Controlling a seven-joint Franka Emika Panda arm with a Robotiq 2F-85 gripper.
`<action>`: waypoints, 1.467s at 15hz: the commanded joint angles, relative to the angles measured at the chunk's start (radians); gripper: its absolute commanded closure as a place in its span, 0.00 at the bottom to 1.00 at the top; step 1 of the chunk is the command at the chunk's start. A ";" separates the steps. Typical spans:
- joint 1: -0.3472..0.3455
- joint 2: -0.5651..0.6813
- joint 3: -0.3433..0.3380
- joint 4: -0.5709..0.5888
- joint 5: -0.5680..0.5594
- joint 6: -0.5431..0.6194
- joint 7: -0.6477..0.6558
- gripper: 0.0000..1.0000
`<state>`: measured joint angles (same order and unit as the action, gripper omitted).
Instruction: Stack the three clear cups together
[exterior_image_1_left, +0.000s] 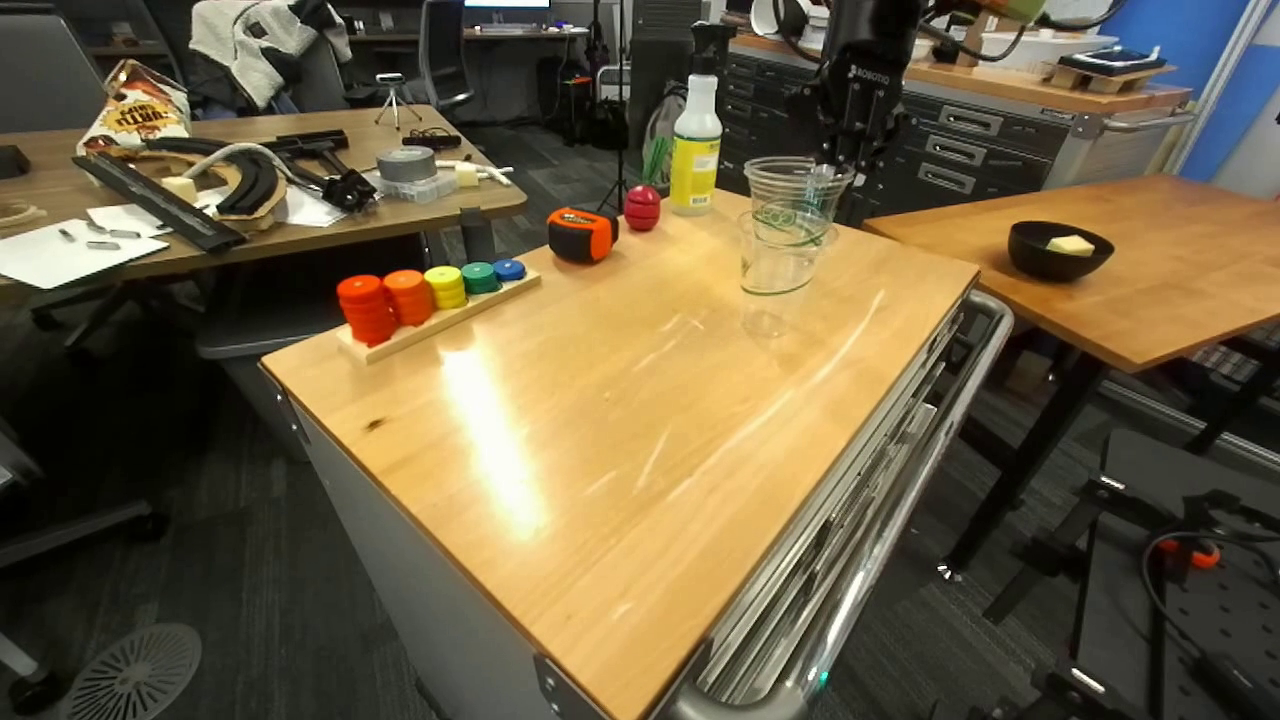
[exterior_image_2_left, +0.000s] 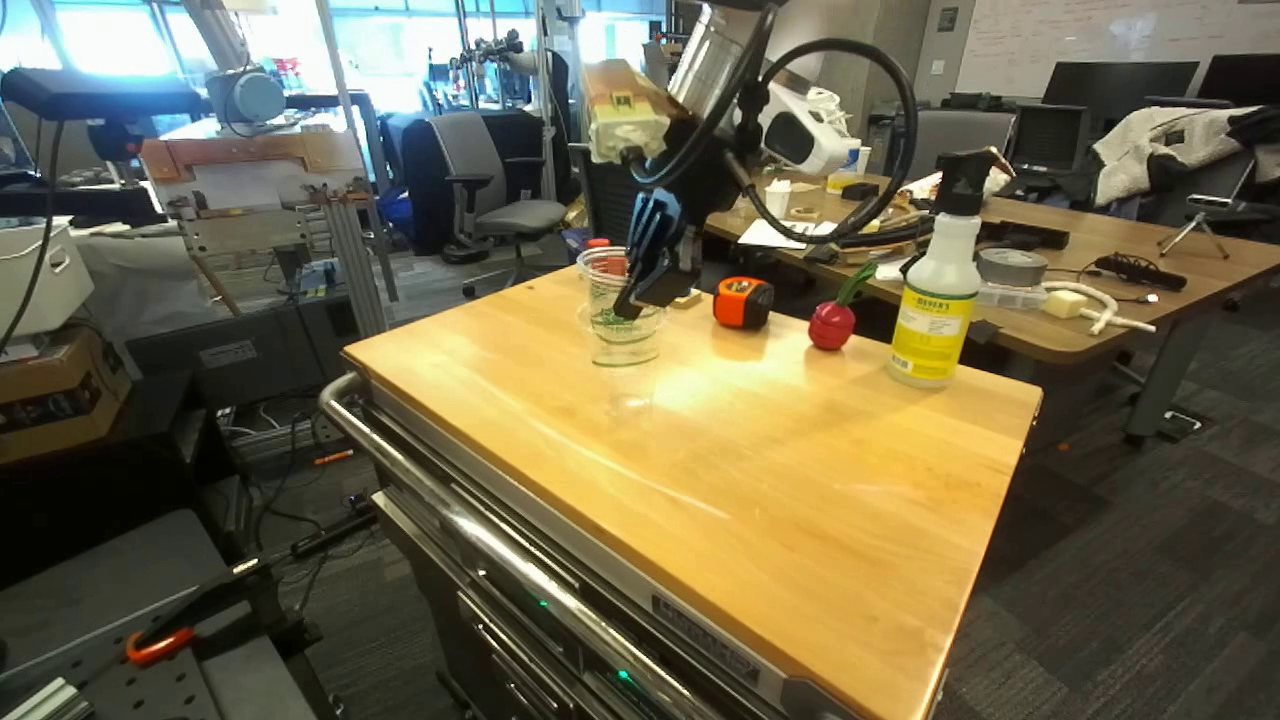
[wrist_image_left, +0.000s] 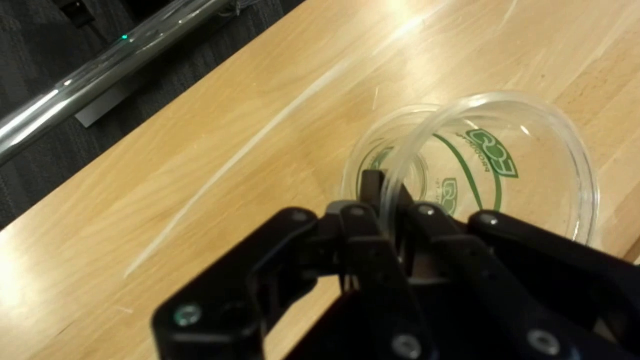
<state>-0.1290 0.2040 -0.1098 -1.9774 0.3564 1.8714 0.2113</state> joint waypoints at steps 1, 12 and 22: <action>0.011 -0.005 0.006 -0.027 -0.012 0.051 -0.034 0.71; 0.007 -0.064 0.013 -0.037 0.010 0.084 -0.077 0.00; 0.030 -0.195 0.001 0.006 -0.359 -0.038 -0.004 0.00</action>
<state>-0.1187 0.1032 -0.1057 -1.9861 0.1274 1.9231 0.1856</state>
